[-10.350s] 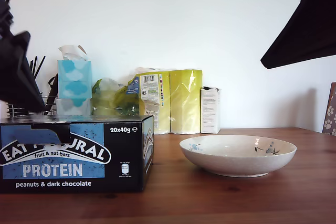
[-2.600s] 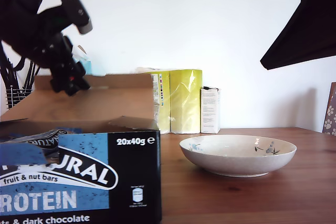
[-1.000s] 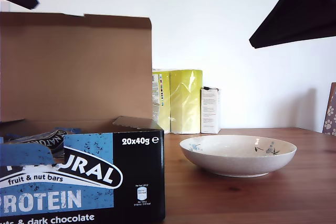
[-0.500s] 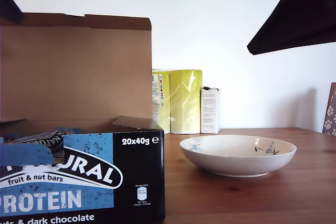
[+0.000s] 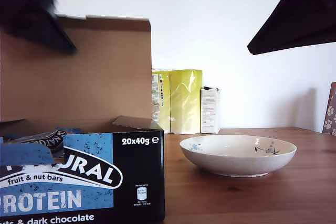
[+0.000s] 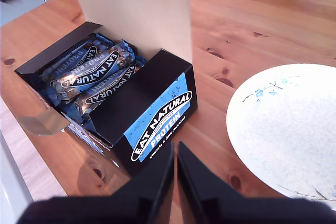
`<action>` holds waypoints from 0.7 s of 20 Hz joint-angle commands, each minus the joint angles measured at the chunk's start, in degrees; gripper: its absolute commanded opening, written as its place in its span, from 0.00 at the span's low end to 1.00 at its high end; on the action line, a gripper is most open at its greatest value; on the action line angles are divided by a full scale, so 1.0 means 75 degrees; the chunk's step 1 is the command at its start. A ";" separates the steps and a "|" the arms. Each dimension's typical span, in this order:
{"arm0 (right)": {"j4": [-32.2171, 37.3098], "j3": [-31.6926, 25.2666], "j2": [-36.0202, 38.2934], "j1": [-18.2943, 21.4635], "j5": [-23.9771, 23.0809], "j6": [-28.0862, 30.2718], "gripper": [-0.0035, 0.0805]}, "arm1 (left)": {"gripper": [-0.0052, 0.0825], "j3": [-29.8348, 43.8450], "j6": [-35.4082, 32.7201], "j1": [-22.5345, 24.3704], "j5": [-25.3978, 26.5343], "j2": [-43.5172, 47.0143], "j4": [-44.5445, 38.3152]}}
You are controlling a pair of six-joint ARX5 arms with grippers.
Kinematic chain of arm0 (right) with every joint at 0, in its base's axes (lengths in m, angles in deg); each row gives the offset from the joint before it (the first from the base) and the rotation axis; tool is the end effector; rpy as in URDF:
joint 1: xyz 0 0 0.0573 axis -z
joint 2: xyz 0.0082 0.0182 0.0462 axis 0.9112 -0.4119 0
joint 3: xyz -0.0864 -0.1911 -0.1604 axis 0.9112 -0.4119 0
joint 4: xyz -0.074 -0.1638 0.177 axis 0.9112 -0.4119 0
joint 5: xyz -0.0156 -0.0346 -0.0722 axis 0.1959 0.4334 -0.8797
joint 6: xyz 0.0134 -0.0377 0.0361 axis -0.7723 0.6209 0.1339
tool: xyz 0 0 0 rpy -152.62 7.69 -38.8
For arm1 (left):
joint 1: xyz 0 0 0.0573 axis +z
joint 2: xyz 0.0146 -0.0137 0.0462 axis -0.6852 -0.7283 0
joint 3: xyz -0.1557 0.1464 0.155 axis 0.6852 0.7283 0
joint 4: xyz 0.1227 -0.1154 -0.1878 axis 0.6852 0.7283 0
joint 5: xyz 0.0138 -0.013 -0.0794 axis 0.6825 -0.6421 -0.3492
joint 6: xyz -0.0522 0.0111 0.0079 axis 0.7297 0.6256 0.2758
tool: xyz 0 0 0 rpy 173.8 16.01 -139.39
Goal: Open the carton box of snackbars
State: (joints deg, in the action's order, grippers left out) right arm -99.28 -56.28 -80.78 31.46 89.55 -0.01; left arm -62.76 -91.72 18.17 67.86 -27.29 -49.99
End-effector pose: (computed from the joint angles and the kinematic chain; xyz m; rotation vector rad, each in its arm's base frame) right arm 0.1316 0.0991 0.2329 -0.0806 0.4968 0.8570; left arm 0.2117 -0.1019 0.2432 0.3591 0.3558 -0.5781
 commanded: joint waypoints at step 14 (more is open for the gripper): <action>-0.0131 0.0000 -0.0029 -0.0020 0.0029 -0.0020 0.03 | 0.03 0.0032 0.0338 0.0609 -0.0367 -0.3660 -0.2200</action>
State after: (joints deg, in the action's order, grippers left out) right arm -100.46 -56.28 -80.80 31.46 89.62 -0.01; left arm -63.14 -89.68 23.00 66.20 -53.06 -67.87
